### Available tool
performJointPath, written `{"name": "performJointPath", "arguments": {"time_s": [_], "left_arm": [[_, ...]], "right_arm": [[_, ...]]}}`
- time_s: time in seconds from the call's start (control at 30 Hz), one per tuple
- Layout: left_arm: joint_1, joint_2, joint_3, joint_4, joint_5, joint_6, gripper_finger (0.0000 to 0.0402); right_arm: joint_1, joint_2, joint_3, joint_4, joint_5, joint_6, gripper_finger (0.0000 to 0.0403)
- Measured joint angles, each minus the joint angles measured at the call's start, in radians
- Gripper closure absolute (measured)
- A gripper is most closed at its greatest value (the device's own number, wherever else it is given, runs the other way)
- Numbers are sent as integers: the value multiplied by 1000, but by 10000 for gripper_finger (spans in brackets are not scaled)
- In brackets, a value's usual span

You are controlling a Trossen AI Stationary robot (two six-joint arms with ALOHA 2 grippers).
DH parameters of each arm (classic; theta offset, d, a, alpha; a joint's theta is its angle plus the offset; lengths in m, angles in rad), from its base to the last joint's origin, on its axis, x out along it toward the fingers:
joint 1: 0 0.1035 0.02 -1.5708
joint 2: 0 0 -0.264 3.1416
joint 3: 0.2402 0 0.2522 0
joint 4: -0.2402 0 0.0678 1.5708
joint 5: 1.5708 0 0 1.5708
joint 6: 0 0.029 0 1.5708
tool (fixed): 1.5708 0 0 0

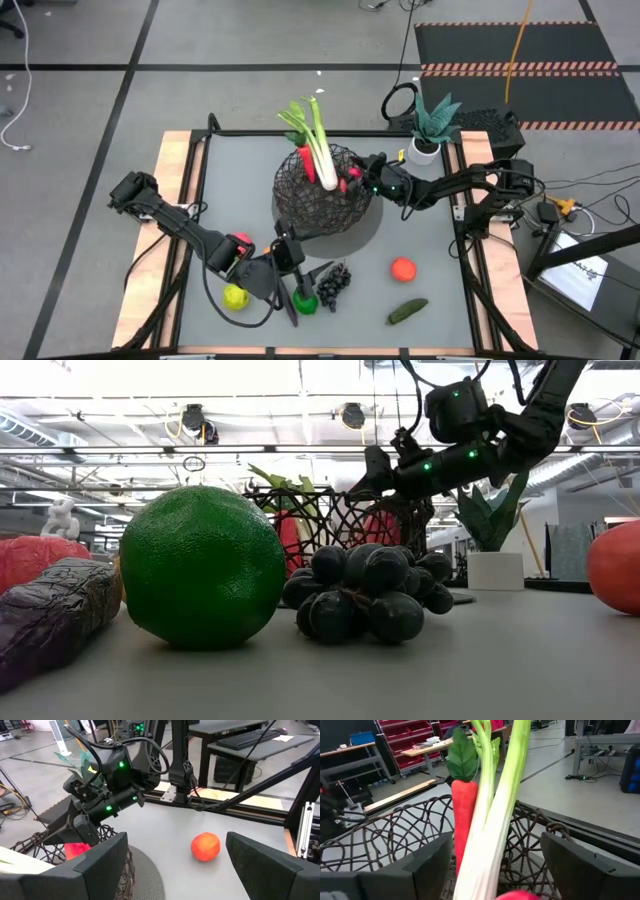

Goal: Build produce basket
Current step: Put the green apple into the black woven basket

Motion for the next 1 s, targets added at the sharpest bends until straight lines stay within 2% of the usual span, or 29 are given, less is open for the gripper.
{"name": "performJointPath", "arguments": {"time_s": [0.27,0.33,0.47,0.63,1.0], "left_arm": [[0,0,0,-15,0,6,66],[0,0,0,-31,0,6,66],[0,0,0,-59,0,7,66],[0,0,0,-77,0,0,66],[1,0,0,-108,1,25,66]], "right_arm": [[-3,-15,0,14,-4,-104,104],[-1,-38,0,8,-41,-148,104],[-1,-113,1,-81,-167,-166,104],[13,-215,1,-223,-261,-118,109],[104,-431,1,-465,-292,-163,121]]}}
